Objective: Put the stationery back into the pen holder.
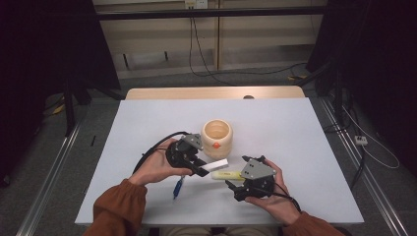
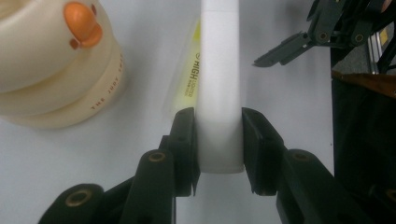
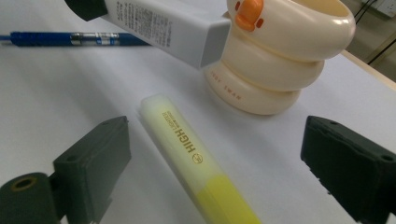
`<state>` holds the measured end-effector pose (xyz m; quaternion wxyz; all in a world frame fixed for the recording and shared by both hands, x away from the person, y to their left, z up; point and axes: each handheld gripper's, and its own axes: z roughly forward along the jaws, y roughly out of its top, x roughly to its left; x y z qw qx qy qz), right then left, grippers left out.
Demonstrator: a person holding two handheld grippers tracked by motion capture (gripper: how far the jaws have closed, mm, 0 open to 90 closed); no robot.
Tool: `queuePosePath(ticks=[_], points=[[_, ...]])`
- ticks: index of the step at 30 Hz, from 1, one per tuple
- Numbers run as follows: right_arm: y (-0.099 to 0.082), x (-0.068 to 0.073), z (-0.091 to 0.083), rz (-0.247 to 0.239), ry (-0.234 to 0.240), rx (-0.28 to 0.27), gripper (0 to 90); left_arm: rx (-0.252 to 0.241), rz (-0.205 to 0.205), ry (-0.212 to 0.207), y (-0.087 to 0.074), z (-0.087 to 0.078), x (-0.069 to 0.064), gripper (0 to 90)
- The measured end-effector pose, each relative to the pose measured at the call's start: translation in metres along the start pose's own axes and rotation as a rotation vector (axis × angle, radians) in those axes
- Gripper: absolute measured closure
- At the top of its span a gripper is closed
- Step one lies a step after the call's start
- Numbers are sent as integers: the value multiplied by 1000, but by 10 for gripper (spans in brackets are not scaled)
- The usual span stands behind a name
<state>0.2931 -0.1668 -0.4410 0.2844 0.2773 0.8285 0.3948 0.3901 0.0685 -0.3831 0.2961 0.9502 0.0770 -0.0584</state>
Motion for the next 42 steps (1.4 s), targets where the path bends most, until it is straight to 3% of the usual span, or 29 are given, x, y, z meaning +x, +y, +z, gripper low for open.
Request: queuePosePath(ticks=[2, 4, 12, 14, 15, 16, 17, 25, 28, 32, 38, 39, 40, 42], points=[[0, 2, 0, -43, -26, 2, 90, -19, -5, -32, -1, 3, 0, 675], [0, 5, 0, -83, -44, 2, 113, -4, -6, -22, -2, 5, -1, 675], [2, 11, 0, -220, -115, 2, 167, 13, -14, -61, -2, 10, 0, 675], [2, 12, 0, -241, -130, -1, 180, 12, -17, -51, -2, 10, -1, 675], [3, 12, -1, -248, -135, -3, 186, 44, -8, -30, 0, 8, -2, 675], [3, 13, -1, -260, -143, -4, 193, 11, -18, -52, -1, 10, -2, 675], [4, 13, -2, -274, -155, -5, 205, 9, -17, -52, 0, 10, -2, 675], [4, 19, 0, -439, -256, 26, 281, 40, -17, -78, 3, 13, -3, 675], [4, 22, 0, -482, -276, 29, 306, 38, -18, -72, 5, 14, -3, 675], [4, 25, 1, -596, -301, 37, 342, 47, -21, -77, 10, 17, -3, 675], [4, 31, 2, -654, -337, 37, 387, 67, -22, -95, 14, 22, -2, 674], [4, 31, 2, -693, -337, 32, 402, 71, -26, -96, 14, 22, -1, 674], [3, 33, 3, -693, -341, 39, 423, 67, -31, -99, 15, 23, -1, 674], [2, 35, 4, -749, -341, 43, 453, 77, -28, -104, 15, 23, 1, 674]])
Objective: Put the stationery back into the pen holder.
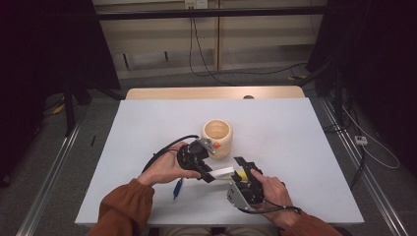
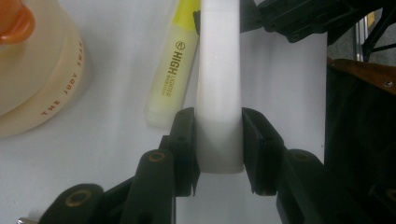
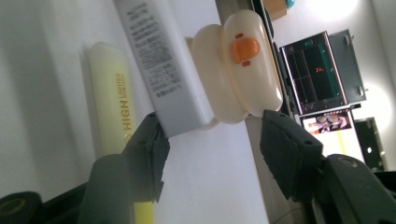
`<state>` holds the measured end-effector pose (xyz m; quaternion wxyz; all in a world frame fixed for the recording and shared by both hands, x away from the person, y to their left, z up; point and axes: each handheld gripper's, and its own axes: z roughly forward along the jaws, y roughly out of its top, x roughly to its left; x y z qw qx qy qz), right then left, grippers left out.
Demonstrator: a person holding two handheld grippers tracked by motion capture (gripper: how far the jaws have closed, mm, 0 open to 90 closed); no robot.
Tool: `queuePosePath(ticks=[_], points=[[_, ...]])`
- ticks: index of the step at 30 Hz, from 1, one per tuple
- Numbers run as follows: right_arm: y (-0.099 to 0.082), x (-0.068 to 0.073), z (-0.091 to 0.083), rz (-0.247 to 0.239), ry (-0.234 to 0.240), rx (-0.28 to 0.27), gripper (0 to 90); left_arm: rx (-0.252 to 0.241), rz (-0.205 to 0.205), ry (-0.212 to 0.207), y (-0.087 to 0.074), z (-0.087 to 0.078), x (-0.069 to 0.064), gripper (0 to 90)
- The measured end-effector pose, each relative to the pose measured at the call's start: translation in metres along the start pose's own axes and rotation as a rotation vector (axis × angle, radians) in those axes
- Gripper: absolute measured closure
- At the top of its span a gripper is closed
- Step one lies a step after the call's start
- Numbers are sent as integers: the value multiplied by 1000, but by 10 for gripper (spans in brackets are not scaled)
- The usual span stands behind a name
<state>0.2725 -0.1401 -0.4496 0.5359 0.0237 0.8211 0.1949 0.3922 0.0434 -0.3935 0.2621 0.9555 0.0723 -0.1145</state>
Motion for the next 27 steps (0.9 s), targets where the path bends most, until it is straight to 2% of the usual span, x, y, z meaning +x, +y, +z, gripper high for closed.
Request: queuePosePath(ticks=[3, 5, 7, 10, 11, 12, 13, 16, 17, 18, 20, 21, 23, 27], points=[[2, 3, -1, -60, -6, -6, 502, -8, -12, 3, 1, 1, 1, 674], [4, 6, -1, -73, -10, -9, 524, -4, -13, -4, 3, 0, 2, 674], [6, 7, -2, -121, -6, -14, 542, -5, -12, 1, 6, 1, 3, 674], [7, 11, -2, -139, -11, -20, 566, 1, -7, -4, 9, 3, 3, 675], [8, 12, -2, -136, -12, -19, 571, -10, -18, -5, 10, 4, 2, 674], [8, 11, -2, -160, -14, -30, 582, -12, -22, -4, 11, 5, 2, 675], [8, 11, -2, -165, -14, -30, 595, -2, -11, -10, 12, 5, 3, 674], [9, 14, -3, -152, -4, -34, 604, 8, -20, -10, 15, 7, 3, 674], [10, 14, -3, -170, -6, -34, 602, 2, -29, -9, 15, 8, 3, 674], [10, 15, -3, -141, 9, -32, 600, -2, -38, -11, 16, 9, 3, 674], [10, 14, -3, -157, 2, -51, 630, -1, -40, -12, 16, 10, 4, 674], [9, 14, -3, -157, 10, -43, 649, -17, -50, -19, 16, 11, 4, 674], [9, 13, -3, -180, 10, -48, 687, -11, -53, -25, 16, 11, 4, 674], [8, 14, -3, -187, 39, -39, 712, -32, -63, -19, 15, 13, 3, 672]])
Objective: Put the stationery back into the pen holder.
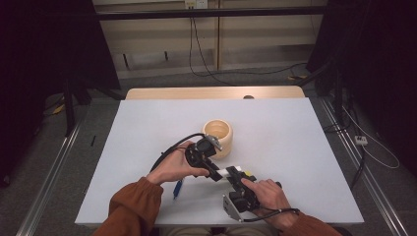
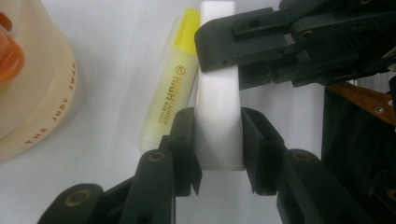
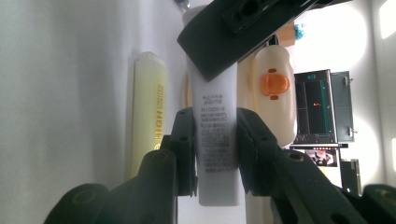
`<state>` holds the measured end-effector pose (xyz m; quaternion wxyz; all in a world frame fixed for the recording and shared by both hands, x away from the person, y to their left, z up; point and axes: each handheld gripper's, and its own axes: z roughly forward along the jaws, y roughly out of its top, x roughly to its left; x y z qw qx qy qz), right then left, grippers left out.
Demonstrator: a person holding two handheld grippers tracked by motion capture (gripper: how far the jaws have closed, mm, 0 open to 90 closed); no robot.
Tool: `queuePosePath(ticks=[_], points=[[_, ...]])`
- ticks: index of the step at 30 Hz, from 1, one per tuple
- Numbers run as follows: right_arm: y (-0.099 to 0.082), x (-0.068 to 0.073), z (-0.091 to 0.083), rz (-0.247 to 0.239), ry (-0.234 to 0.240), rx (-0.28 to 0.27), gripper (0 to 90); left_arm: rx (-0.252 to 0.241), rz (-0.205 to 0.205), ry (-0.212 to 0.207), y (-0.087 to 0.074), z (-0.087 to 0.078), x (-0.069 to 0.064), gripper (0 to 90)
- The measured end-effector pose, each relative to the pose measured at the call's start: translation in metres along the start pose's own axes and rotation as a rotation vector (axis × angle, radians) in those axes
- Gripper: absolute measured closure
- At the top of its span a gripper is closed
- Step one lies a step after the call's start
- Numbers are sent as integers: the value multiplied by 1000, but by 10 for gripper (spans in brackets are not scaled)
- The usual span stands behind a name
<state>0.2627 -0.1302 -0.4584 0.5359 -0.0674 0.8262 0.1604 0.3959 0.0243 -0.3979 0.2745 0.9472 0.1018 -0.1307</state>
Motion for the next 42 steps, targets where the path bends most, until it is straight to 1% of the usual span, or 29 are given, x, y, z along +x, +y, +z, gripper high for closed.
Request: queuePosePath(ticks=[1, 2, 3, 5, 6, 8, 9, 10, 11, 12, 13, 14, 15, 17, 18, 20, 22, 23, 24, 25, 26, 28, 30, 32, 35, 38, 39, 41, 42], points=[[0, 0, 0, 4, 0, 0, 714, 0, 3, 6, 0, 0, 0, 671], [-1, 0, 0, 6, 3, -1, 715, 1, 8, 0, -1, -1, 1, 670], [-1, 0, 0, 16, 11, 1, 716, -6, 1, 0, -2, 0, 1, 668], [-2, -1, 0, 9, 18, 0, 716, -25, -9, 4, -3, 2, 0, 664], [-2, -1, 0, 12, 26, -4, 717, -12, 6, 4, -4, 1, 1, 662], [-2, -1, 1, 12, 27, -9, 717, -29, -20, 18, -6, 2, 0, 617], [-3, -1, 1, 30, 31, -7, 718, -23, -10, 35, -7, 1, 1, 591], [-3, -1, 1, 46, 30, -6, 718, -31, -14, 41, -9, 1, 1, 578], [-4, -3, 1, 43, 36, -7, 718, -44, -24, 45, -11, 0, 0, 552], [-5, -4, 1, 63, 38, -6, 718, -64, -43, 60, -12, 0, 0, 509], [-6, -4, 0, 86, 41, 5, 718, -73, -47, 75, -14, -2, 0, 470], [-8, -6, 1, 86, 39, -2, 718, -93, -57, 96, -17, -4, 0, 442], [-9, -6, 0, 99, 47, 13, 718, -107, -63, 110, -19, -6, 1, 408], [-12, -8, 1, 125, 53, 9, 718, -116, -68, 158, -24, -11, 1, 332], [-14, -9, 2, 145, 65, 21, 718, -133, -73, 165, -27, -12, 2, 303], [-19, -12, 3, 176, 68, 20, 718, -166, -99, 182, -34, -15, 4, 246], [-22, -16, 3, 218, 77, 25, 718, -176, -131, 238, -39, -18, 2, 185], [-23, -17, 3, 240, 81, 28, 718, -182, -132, 265, -42, -20, 0, 163], [-25, -18, 3, 263, 83, 31, 718, -195, -130, 269, -44, -22, -1, 147], [-26, -20, 3, 273, 86, 29, 718, -218, -147, 260, -48, -23, -3, 144], [-27, -21, 3, 291, 88, 28, 718, -231, -150, 255, -50, -24, -3, 143], [-30, -23, 3, 330, 103, 29, 718, -249, -148, 285, -56, -26, -4, 110], [-33, -25, 4, 384, 113, 24, 718, -247, -149, 320, -62, -29, -4, 92], [-35, -27, 4, 449, 128, 22, 718, -247, -168, 324, -67, -32, -3, 92], [-41, -32, 4, 535, 149, 2, 718, -264, -162, 357, -76, -37, -4, 88], [-45, -36, 4, 617, 167, -21, 718, -312, -180, 359, -86, -41, -4, 65], [-46, -37, 4, 638, 176, -32, 717, -329, -199, 366, -89, -42, -4, 65], [-48, -39, 4, 677, 185, -45, 718, -352, -213, 384, -96, -44, -4, 66], [-49, -41, 4, 698, 190, -53, 718, -369, -217, 376, -99, -46, -4, 70]])
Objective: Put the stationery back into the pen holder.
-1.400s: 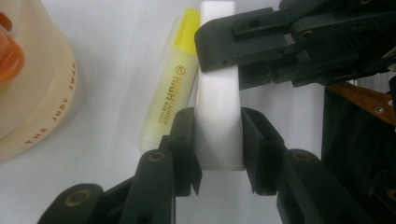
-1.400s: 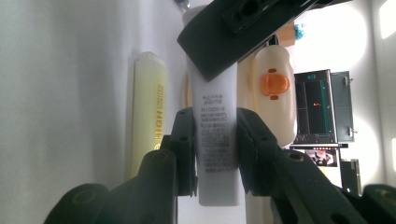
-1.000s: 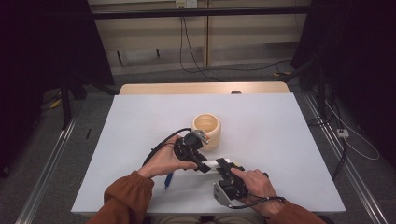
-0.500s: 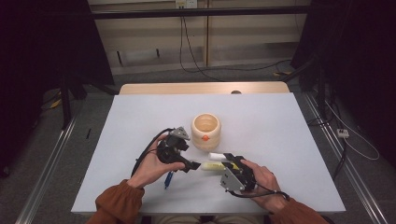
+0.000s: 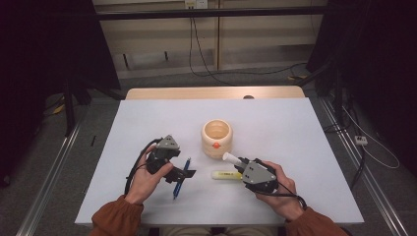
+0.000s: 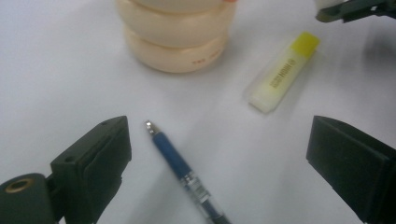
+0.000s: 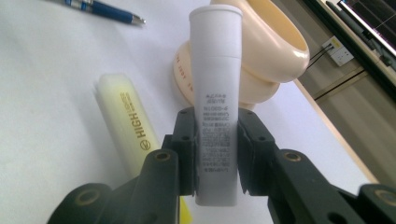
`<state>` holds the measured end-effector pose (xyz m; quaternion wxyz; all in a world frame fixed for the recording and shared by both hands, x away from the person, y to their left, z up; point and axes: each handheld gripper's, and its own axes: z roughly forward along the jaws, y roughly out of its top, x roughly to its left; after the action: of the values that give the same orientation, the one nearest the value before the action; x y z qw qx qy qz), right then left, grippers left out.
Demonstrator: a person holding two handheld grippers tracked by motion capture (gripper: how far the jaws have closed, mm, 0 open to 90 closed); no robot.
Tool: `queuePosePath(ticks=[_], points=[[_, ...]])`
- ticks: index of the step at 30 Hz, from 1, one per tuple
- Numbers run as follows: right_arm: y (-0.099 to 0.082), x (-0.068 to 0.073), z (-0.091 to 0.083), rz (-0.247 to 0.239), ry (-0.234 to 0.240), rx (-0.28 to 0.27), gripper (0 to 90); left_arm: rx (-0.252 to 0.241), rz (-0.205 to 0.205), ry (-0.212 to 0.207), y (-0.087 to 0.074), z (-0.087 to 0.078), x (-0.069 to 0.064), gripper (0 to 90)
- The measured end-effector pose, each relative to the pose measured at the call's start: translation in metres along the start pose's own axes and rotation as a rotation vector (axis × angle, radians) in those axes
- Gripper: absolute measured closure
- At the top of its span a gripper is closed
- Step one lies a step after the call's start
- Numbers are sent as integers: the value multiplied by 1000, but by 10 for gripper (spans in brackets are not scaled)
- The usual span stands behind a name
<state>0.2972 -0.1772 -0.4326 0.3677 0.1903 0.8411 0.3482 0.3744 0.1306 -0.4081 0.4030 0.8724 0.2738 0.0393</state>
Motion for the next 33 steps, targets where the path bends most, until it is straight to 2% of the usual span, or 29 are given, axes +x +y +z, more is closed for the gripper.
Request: queuePosePath(ticks=[2, 5, 8, 10, 13, 18, 23, 28, 30, 32, 33], points=[[0, -3, 0, 41, 13, -11, 718, -11, -10, 21, -4, -3, 2, 58], [-1, -7, -1, 97, 31, -29, 718, -31, 11, 71, -12, -7, 3, 59], [-1, -11, -1, 149, 42, -48, 718, -55, -5, 80, -20, -10, 5, 59], [-1, -14, -1, 180, 47, -59, 717, -59, -13, 102, -25, -13, 5, 59], [-2, -18, -1, 223, 59, -71, 718, -60, -33, 108, -31, -18, 5, 59], [-1, -26, -2, 300, 70, -97, 717, -93, -32, 132, -43, -30, 3, 59], [1, -35, 1, 361, 86, -134, 718, -137, -64, 165, -62, -38, 0, 59], [5, -40, 6, 424, 107, -175, 717, -152, -90, 196, -79, -35, 0, 59], [8, -41, 7, 426, 106, -187, 717, -133, -79, 206, -82, -34, 0, 59], [10, -42, 7, 441, 110, -202, 717, -118, -46, 222, -84, -32, -2, 58], [11, -42, 7, 442, 111, -207, 717, -121, -52, 206, -86, -32, -2, 54]])
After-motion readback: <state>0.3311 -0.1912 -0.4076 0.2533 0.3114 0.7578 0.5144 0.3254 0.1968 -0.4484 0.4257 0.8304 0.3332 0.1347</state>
